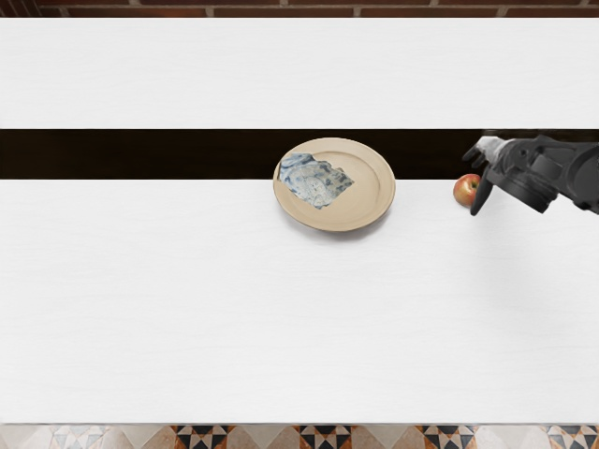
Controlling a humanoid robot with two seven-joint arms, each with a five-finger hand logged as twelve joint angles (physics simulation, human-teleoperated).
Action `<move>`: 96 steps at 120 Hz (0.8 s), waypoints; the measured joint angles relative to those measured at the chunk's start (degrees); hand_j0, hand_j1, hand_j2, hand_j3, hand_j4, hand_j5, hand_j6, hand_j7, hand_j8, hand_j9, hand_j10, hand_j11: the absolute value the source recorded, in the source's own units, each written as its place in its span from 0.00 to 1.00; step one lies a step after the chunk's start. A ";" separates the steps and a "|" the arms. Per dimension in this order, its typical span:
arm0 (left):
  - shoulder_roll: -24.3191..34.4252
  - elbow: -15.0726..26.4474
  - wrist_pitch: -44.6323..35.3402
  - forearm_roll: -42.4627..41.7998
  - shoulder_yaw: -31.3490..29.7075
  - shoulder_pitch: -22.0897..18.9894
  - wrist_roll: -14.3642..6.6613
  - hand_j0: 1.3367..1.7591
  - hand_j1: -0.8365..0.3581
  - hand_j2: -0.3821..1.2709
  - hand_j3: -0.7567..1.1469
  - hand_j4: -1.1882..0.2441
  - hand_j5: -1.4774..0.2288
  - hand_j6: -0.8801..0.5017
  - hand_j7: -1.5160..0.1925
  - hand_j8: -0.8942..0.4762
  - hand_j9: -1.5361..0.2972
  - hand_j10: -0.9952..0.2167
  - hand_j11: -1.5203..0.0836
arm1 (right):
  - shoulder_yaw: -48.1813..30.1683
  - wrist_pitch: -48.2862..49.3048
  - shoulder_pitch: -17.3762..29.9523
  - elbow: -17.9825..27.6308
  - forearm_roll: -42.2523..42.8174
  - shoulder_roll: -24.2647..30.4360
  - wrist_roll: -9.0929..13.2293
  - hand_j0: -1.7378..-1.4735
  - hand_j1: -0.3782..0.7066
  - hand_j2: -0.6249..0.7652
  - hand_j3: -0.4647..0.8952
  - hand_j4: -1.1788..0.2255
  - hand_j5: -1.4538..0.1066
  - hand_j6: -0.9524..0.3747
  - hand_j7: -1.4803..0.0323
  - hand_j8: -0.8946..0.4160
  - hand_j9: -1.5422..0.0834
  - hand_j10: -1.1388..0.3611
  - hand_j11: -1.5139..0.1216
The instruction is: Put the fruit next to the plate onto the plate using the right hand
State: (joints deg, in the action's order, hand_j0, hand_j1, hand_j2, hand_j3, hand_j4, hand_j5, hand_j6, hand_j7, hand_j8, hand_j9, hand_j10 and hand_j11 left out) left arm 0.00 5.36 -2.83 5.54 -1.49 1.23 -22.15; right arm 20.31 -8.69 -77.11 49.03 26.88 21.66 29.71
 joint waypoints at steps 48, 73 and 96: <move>0.00 0.00 0.01 0.01 0.00 0.00 0.00 0.76 0.75 0.26 0.40 0.66 0.68 0.46 0.70 0.47 0.66 0.62 0.75 | -0.22 -0.95 1.23 -1.73 -1.01 -1.18 -0.97 0.30 0.45 0.40 0.34 0.56 0.61 0.43 0.65 0.39 0.64 0.50 0.62; 0.00 0.00 0.00 0.00 0.00 0.00 0.00 0.76 0.75 0.26 0.40 0.66 0.68 0.46 0.70 0.47 0.66 0.62 0.75 | -0.32 -0.91 1.42 -2.05 -1.23 -1.51 -1.18 0.30 0.50 0.42 0.34 0.53 0.56 0.39 0.60 0.35 0.60 0.47 0.58; 0.00 0.00 0.00 -0.01 0.00 0.00 0.00 0.76 0.75 0.26 0.40 0.66 0.68 0.46 0.70 0.47 0.66 0.62 0.75 | -0.32 -0.87 1.58 -2.10 -1.19 -1.61 -1.15 0.31 0.55 0.45 0.34 0.47 0.51 0.38 0.54 0.32 0.54 0.42 0.52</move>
State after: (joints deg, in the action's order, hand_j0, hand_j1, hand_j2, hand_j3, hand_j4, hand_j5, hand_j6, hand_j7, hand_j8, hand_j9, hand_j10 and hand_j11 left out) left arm 0.00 5.36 -2.83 5.54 -1.48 1.23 -22.15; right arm 19.99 -9.56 -75.53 46.94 25.69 20.06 28.56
